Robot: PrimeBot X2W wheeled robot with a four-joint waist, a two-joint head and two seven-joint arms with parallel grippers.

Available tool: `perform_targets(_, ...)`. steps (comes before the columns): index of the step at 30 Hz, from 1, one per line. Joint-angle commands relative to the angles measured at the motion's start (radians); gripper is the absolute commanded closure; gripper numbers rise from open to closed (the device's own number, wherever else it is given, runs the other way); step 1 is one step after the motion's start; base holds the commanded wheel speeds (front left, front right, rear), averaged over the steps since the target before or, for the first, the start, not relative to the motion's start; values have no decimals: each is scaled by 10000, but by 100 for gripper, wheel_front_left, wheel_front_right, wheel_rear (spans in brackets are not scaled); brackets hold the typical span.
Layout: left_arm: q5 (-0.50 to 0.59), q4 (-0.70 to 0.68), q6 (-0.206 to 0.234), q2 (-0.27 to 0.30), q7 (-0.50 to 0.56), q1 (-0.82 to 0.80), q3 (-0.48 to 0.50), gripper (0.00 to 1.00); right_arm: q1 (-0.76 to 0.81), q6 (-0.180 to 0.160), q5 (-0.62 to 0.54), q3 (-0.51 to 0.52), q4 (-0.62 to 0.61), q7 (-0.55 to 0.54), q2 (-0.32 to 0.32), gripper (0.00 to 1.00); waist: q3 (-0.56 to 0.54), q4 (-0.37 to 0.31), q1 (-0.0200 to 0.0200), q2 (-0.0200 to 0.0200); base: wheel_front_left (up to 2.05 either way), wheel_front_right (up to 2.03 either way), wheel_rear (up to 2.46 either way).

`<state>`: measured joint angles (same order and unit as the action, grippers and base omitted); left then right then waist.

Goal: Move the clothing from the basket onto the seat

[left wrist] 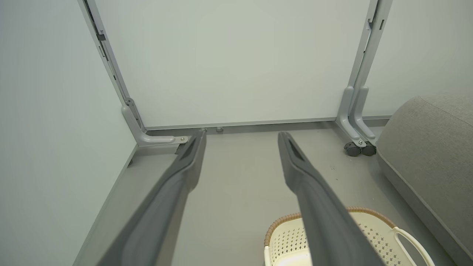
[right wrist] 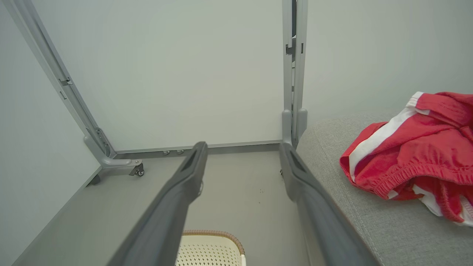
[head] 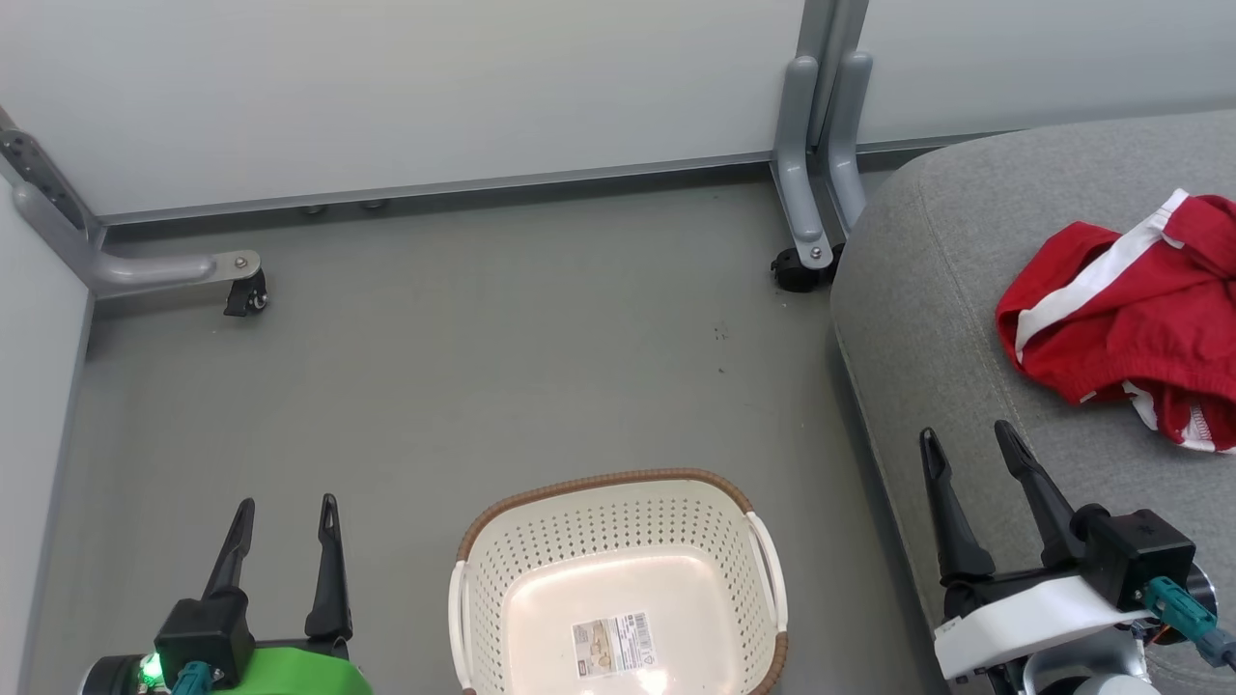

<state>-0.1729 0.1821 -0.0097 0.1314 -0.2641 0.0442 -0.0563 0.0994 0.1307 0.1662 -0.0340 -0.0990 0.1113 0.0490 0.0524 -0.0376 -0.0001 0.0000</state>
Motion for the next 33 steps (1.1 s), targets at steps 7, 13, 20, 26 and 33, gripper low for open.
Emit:
perform_targets(7,176,60,-130,-89,-1,-20,110,0,159,1,45,37,-79,-37,26,0,22,93,1,0,0,0,0)
perform_targets(13,262,84,-176,-149,-3,-66,188,0,142,1,52,46,-82,-32,26,0,27,139,1,0,0,0,0)
perform_targets(20,337,59,-226,-239,-3,-62,289,0,100,1,102,60,-74,-32,26,0,18,181,1,0,0,0,0)
perform_targets(26,-266,425,-210,-277,200,-109,341,100,52,0,629,1,221,-47,-16,100,6,186,1,0,0,0,0)
perform_targets(33,-1659,431,-309,-329,553,-245,472,100,-198,0,2131,26,561,-174,112,100,-22,197,1,0,0,0,0)
